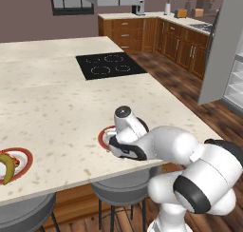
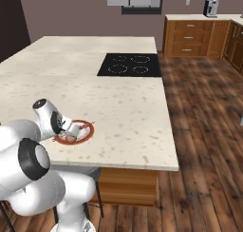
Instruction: Pick up the peach and banana from the fridge and place one fruit on each plate on the dining counter.
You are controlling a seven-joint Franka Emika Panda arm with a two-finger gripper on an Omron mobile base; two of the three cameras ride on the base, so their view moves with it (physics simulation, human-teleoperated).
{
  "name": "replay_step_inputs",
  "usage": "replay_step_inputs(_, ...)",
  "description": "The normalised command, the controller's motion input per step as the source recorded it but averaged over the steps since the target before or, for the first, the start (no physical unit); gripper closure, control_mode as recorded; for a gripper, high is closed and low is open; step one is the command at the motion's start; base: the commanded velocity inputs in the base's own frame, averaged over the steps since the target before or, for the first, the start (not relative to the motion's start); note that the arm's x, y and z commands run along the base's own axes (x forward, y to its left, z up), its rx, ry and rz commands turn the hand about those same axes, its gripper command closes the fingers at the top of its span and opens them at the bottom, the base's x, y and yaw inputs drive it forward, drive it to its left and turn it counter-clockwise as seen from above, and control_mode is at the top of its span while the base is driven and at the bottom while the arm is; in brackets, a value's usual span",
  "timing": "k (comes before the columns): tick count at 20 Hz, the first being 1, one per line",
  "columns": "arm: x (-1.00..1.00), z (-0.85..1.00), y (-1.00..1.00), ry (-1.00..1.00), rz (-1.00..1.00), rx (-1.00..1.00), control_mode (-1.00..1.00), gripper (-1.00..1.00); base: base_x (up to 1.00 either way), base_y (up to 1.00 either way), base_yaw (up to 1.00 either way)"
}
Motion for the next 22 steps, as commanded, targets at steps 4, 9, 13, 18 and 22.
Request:
replay_step_inputs(4, -0.51, 0.54, -0.01, -0.08, 0.00, 0.00, -1.00, -1.00, 0.00, 0.00, 0.00)
replay_step_inputs(9, -0.73, 0.47, -0.09, -0.04, 0.00, 0.00, -1.00, -1.00, 0.00, 0.00, 0.00)
replay_step_inputs(13, -0.80, 0.49, -0.18, -0.06, 0.00, 0.00, -1.00, -1.00, 0.00, 0.00, 0.00)
replay_step_inputs(18, -0.70, 0.62, -0.39, -0.04, 0.00, 0.01, -1.00, -1.00, 0.00, 0.00, 0.00)
replay_step_inputs(22, -0.57, 0.72, -0.49, -0.01, 0.01, 0.03, -1.00, -1.00, 0.00, 0.00, 0.00)
